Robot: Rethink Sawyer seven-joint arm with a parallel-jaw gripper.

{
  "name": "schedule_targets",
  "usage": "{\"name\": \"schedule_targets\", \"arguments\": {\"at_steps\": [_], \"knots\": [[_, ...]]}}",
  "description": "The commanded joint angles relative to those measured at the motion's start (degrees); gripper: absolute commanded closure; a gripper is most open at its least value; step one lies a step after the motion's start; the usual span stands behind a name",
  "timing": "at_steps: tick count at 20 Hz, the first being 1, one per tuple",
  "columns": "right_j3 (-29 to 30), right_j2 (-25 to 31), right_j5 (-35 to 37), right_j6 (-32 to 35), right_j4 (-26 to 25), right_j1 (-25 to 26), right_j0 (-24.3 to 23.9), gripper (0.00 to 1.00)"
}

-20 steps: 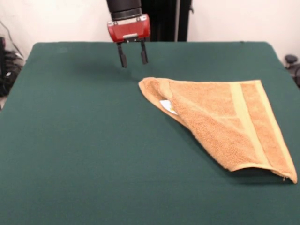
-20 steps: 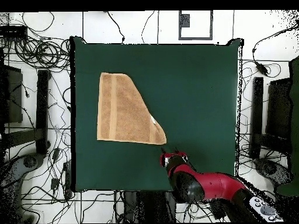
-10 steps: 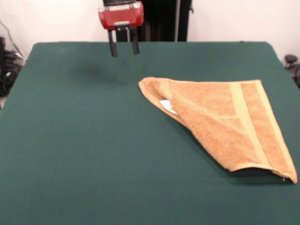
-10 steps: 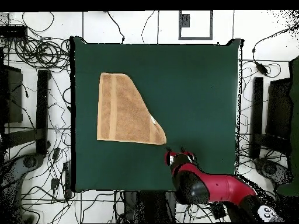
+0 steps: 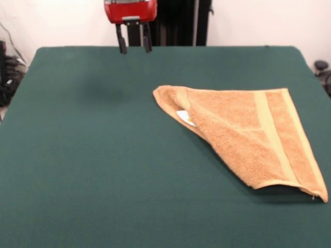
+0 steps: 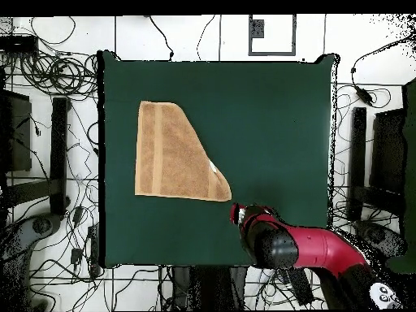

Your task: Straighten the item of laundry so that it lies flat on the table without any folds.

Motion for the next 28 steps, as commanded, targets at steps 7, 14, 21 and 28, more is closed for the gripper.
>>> {"name": "schedule_targets", "arguments": {"at_steps": [7,14,21,28], "knots": [[-9.91,10.78,13.86,-3.37,4.48,1.25,2.74,0.0],[-12.61,13.3,16.24,-5.33,5.49,3.24,2.1,0.0],[-14.91,16.3,16.83,-7.03,5.83,6.98,1.4,0.0],[-17.27,23.25,18.79,-12.27,6.29,12.06,-0.91,0.0]]}}
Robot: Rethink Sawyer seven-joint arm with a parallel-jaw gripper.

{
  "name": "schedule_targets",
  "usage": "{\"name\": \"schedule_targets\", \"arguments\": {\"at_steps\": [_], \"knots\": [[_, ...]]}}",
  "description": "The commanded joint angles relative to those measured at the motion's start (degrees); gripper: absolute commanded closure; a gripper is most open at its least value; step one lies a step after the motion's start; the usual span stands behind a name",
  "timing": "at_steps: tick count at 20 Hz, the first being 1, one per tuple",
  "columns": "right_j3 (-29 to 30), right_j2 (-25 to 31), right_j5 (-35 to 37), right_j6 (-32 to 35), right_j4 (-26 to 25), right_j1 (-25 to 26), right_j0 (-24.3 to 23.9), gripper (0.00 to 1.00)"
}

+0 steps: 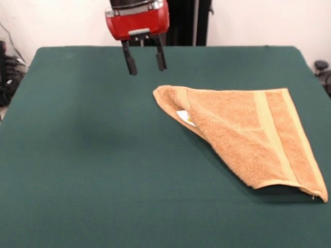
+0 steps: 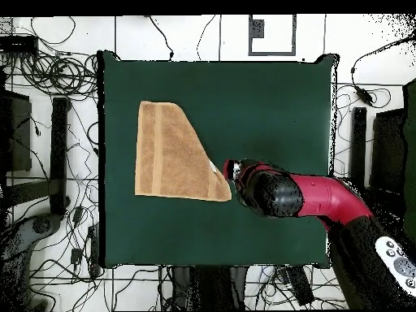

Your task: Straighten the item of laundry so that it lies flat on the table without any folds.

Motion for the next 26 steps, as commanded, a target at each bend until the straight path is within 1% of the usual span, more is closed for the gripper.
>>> {"name": "schedule_targets", "arguments": {"at_steps": [1,5,10,23,26], "knots": [[-4.65,12.0,8.4,-12.78,1.72,9.22,-0.36,0.0],[-5.1,14.8,7.78,-13.51,0.46,12.12,-1.15,0.0],[-5.5,17.15,6.52,-13.08,-1.15,14.51,-1.74,0.0],[-6.19,21.15,1.51,-11.83,-5.89,23.03,-3.99,0.0],[-5.8,21.12,1.06,-10.33,-7.05,22.75,-4.29,0.0]]}}
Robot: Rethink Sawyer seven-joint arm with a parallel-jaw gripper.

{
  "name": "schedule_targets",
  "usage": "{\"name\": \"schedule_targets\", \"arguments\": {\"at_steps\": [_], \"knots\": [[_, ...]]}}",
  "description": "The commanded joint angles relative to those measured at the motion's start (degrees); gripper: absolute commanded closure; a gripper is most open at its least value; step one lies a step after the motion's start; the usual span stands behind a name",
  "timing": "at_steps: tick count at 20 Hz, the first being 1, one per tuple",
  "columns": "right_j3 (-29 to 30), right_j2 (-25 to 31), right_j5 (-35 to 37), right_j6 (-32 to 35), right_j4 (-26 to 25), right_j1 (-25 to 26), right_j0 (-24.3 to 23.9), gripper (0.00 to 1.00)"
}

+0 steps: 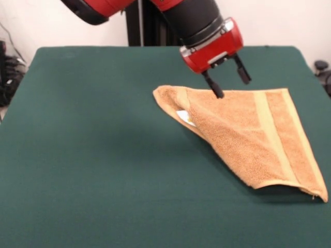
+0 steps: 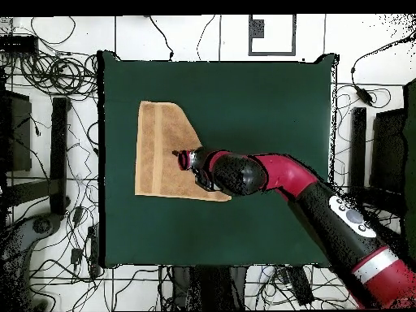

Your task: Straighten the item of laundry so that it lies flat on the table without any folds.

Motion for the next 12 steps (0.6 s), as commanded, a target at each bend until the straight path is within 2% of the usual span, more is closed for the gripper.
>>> {"name": "schedule_targets", "arguments": {"at_steps": [1,10,12], "knots": [[-2.37,3.63,-0.44,-9.66,-4.04,2.79,-0.21,0.0],[-2.31,4.69,-0.25,-8.08,-6.13,3.42,-1.07,0.0],[-2.19,3.51,1.6,-7.37,-6.61,0.55,-0.69,0.0]]}}
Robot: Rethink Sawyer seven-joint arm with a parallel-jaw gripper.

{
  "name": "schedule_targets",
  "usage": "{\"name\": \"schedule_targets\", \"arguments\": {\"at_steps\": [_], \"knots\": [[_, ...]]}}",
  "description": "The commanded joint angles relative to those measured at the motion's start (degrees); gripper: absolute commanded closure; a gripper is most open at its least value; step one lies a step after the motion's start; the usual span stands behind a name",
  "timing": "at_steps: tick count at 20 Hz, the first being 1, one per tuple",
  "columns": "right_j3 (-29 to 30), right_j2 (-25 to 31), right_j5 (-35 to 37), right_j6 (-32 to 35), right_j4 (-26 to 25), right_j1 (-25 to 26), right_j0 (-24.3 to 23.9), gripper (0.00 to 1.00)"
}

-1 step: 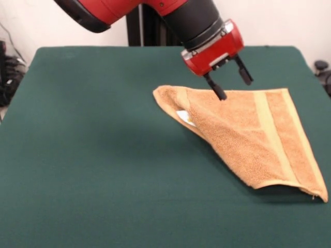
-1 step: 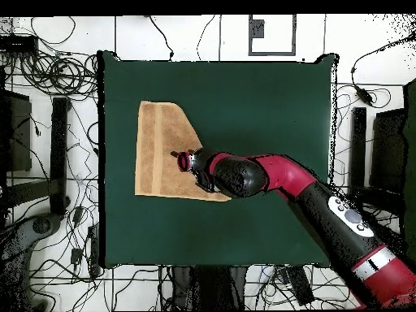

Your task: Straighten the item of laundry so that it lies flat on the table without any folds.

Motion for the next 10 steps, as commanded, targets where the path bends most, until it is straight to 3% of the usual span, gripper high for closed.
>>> {"name": "schedule_targets", "arguments": {"at_steps": [1,6,10], "knots": [[-1.89,0.19,2.46,-6.64,-3.08,-3.95,1.77,0.0],[0.44,-4.87,3.18,-0.72,-4.47,-12.21,2.52,0.0],[2.11,-8.33,0.87,3.02,-6.21,-15.76,3.57,0.0]]}}
